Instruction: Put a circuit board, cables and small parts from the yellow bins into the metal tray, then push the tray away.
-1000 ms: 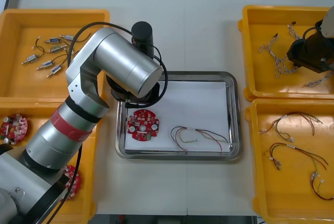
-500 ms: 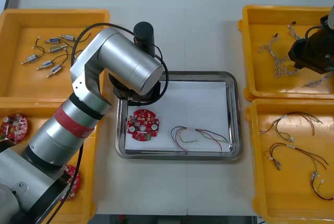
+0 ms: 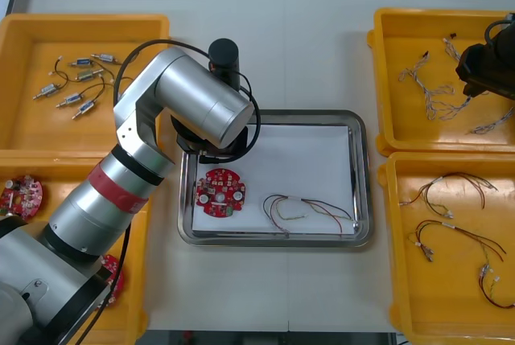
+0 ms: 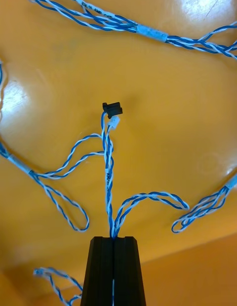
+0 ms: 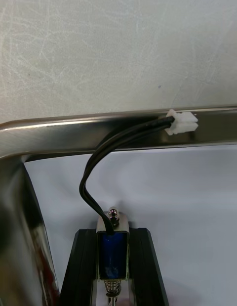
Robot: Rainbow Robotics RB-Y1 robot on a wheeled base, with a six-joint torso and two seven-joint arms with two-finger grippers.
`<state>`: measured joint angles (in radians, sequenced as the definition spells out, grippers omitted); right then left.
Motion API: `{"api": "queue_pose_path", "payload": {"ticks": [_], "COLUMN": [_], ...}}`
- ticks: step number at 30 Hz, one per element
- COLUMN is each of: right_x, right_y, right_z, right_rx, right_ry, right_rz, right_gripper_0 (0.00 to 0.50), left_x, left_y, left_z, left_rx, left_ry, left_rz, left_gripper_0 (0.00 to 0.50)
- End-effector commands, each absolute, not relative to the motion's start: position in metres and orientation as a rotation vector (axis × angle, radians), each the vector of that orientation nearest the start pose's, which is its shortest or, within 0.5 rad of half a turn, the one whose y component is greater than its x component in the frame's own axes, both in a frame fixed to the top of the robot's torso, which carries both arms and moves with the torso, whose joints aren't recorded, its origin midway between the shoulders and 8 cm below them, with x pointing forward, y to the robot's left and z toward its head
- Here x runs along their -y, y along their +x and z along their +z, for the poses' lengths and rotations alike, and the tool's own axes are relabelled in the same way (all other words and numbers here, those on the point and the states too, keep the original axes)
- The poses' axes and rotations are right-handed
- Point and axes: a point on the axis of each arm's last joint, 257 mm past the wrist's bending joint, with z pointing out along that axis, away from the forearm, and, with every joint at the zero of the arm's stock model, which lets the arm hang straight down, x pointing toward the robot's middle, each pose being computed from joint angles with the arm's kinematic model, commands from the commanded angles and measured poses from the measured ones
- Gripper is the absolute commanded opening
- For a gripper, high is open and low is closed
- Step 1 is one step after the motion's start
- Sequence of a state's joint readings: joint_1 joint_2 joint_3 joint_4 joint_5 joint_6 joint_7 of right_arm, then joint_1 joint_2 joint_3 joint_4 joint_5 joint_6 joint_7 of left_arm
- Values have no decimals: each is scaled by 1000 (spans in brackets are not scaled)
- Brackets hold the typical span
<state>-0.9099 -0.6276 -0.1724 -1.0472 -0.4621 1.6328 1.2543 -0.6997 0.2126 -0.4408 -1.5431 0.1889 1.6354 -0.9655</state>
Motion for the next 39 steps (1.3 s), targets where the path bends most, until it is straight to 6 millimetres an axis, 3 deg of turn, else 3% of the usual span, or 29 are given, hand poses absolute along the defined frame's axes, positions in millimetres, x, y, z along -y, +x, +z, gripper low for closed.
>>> {"api": "queue_pose_path", "payload": {"ticks": [1, 7, 10, 15, 18, 21, 24, 39], "right_x": [403, 399, 396, 393, 394, 395, 394, 412], "right_y": [575, 568, 566, 558, 552, 545, 539, 527], "right_z": [-94, -80, -72, -64, -60, -58, -56, -41], "right_rx": [-2584, -2603, -2601, -2608, -2618, -2628, -2633, -2576], "right_ry": [406, 176, 66, -73, -149, -244, -338, -681], "right_rz": [63, -11, -44, -86, -101, -119, -117, -209], "right_gripper_0": [0, 0, 0, 0, 0, 0, 0, 0], "left_x": [-65, -65, -66, -66, -65, -65, -64, -61], "left_y": [522, 522, 523, 523, 523, 522, 518, 503], "left_z": [-232, -232, -232, -230, -228, -223, -219, -183], "left_rx": [-2567, -2567, -2566, -2562, -2559, -2557, -2562, -2559], "left_ry": [129, 133, 129, 129, 132, 127, 123, 111], "left_rz": [38, 39, 39, 40, 36, 25, 10, -68], "left_gripper_0": [0, 14, 211, 343, 375, 451, 475, 479]}}
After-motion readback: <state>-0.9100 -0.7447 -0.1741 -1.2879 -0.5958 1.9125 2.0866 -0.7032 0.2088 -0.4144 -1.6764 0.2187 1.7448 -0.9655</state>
